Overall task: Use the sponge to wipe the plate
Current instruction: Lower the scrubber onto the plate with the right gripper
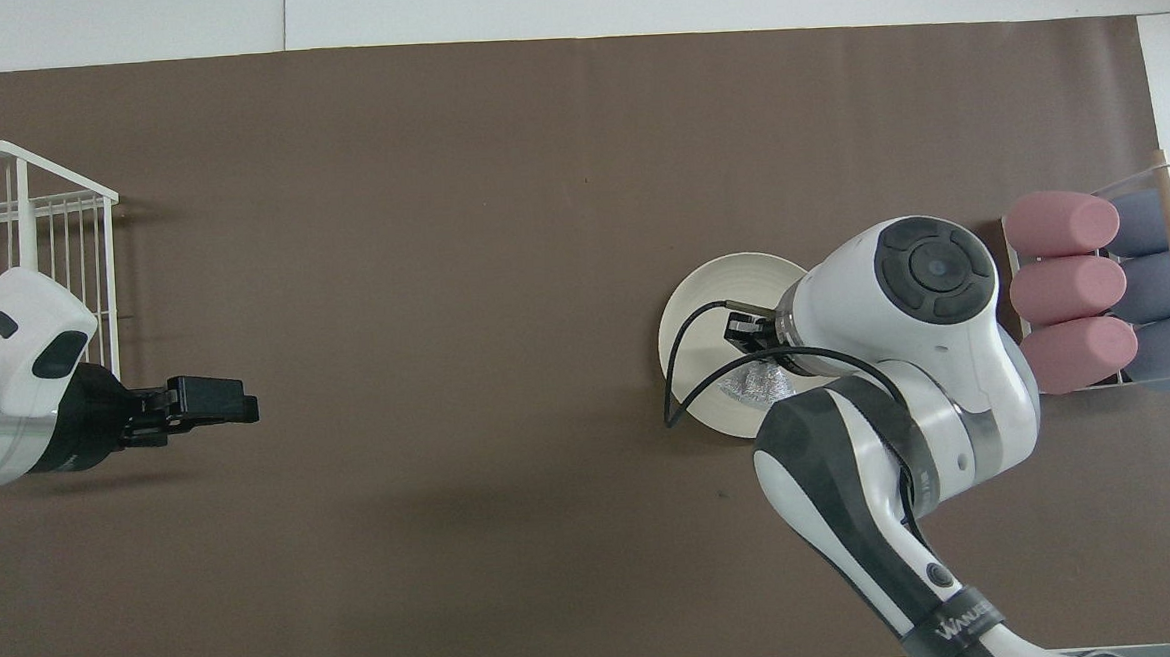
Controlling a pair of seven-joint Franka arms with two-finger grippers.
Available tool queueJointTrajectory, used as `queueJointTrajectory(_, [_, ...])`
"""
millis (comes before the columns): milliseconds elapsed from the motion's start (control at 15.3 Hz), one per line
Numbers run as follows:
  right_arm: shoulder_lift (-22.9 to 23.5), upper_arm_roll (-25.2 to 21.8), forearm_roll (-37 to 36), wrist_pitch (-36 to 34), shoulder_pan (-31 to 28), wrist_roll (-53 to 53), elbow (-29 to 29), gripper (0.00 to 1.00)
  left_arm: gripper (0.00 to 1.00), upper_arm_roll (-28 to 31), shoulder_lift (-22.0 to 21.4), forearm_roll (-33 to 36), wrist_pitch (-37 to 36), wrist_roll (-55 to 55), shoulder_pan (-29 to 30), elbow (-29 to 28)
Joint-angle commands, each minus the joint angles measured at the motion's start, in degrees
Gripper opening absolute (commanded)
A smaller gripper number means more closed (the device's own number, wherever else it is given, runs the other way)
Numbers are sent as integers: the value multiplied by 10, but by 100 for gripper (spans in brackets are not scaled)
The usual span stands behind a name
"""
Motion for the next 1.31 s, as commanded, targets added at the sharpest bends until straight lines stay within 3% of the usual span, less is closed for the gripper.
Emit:
queueJointTrajectory(0, [-2,8,-5,67,-17,-36,-38,0,100,-5,10,96,-47,-2,-1,42])
queueJointTrajectory(131, [7,9,-2,135,-11,-1,-48,0,100,-5,25,121,-85,-1,1,82])
queueJointTrajectory(458, [44,9,-1,206,-5,26,-76,0,100,0,84,118,-145,3,4,195])
queueJointTrajectory(850, [100,8,-2,289,-14,-53,-69,0,100,2,123,78,-109,5,24,221])
queueJointTrajectory(1242, [104,8,-4,287,-20,-61,-59,0,100,0,117,73,-105,0,28,207])
